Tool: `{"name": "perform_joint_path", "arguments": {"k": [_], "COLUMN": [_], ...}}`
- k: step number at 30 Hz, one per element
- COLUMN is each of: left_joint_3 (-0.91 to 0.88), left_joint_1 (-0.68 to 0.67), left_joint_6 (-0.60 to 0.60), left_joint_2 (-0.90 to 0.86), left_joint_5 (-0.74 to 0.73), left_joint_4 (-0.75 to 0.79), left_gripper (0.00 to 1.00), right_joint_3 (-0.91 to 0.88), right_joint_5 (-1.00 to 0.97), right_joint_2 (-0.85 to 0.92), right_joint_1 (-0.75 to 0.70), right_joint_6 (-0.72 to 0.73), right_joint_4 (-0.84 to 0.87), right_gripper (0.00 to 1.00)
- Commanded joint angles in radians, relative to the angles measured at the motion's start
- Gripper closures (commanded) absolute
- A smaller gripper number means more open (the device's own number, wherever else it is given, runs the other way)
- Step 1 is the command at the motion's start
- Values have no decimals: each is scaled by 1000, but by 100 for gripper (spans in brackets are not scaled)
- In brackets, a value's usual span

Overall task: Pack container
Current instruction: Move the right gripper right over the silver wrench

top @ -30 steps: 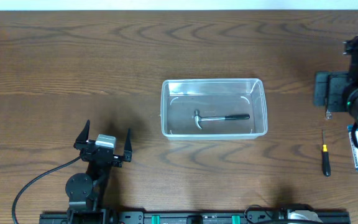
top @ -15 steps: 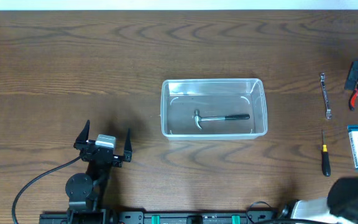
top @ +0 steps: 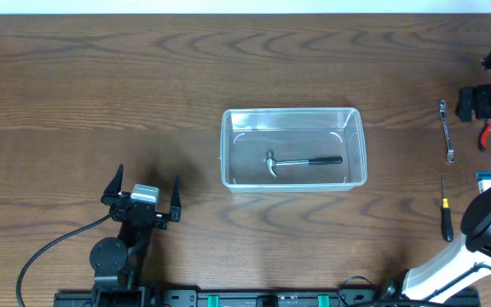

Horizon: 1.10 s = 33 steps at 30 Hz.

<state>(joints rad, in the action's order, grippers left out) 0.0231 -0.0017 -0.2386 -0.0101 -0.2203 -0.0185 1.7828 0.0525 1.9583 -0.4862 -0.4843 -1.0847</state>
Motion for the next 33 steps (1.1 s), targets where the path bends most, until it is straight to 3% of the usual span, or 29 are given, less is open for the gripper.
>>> {"name": "perform_joint_path", "arguments": {"k": [1,15,33], "left_joint_3": [-19,-19,-19], "left_joint_1": [3,3,3], "left_joint_6": [5,5,5], "left_joint_2": [6,6,6], "left_joint_5": [-3,-3,-3], "left_joint_4": [-33,-33,-33], "left_gripper": [2,2,2], "right_joint_3": [5,5,4], "right_joint_5": [84,7,-4], "right_joint_2": [48,203,278], "right_joint_1": [-4,14,14], "right_joint_6": [-93,67,62], "right_joint_4": [3,-56,-24], "right_gripper": [1,1,1]}}
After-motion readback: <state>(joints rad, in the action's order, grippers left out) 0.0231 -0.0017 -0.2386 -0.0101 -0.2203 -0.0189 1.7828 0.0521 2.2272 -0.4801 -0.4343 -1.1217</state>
